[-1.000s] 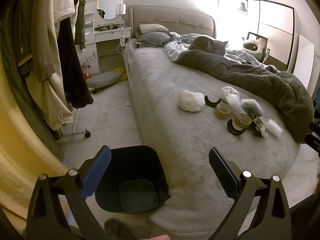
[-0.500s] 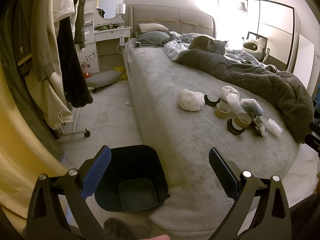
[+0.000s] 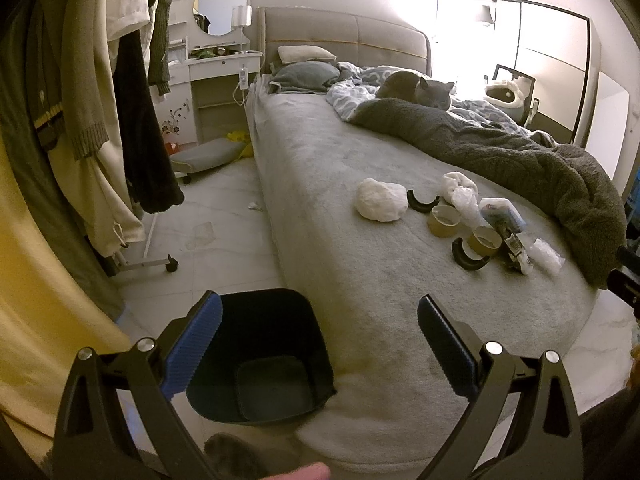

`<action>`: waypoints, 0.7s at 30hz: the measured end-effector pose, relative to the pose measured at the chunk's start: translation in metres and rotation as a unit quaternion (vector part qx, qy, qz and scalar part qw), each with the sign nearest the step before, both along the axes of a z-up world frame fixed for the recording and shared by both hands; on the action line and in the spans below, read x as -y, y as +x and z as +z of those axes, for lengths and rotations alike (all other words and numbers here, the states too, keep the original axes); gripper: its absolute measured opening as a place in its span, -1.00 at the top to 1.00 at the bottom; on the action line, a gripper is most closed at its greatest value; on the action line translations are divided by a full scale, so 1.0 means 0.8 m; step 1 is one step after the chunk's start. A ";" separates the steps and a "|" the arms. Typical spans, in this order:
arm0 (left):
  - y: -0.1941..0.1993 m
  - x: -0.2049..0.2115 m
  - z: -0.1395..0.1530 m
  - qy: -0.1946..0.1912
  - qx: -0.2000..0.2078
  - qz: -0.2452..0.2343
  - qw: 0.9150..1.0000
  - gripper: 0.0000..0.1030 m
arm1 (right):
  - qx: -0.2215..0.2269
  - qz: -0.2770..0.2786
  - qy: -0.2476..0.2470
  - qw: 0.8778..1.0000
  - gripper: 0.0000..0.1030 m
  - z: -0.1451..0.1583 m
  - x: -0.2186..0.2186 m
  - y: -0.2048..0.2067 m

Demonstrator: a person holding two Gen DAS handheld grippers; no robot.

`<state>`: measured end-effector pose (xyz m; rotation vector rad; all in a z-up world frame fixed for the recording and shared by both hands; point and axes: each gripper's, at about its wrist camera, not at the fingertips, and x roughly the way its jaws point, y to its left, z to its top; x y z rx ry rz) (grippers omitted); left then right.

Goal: Collect trash

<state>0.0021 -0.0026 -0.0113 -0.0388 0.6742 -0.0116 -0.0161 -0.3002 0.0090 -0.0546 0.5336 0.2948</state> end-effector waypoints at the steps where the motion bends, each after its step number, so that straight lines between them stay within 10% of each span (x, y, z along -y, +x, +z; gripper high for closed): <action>1: 0.000 -0.001 0.000 0.000 -0.001 0.000 1.000 -0.94 | 0.000 0.000 0.000 1.000 -0.95 -0.002 0.000 0.002; 21: 0.009 0.018 0.001 0.004 0.007 -0.072 0.997 -0.92 | -0.026 -0.005 -0.022 0.999 -0.76 -0.015 0.014 0.021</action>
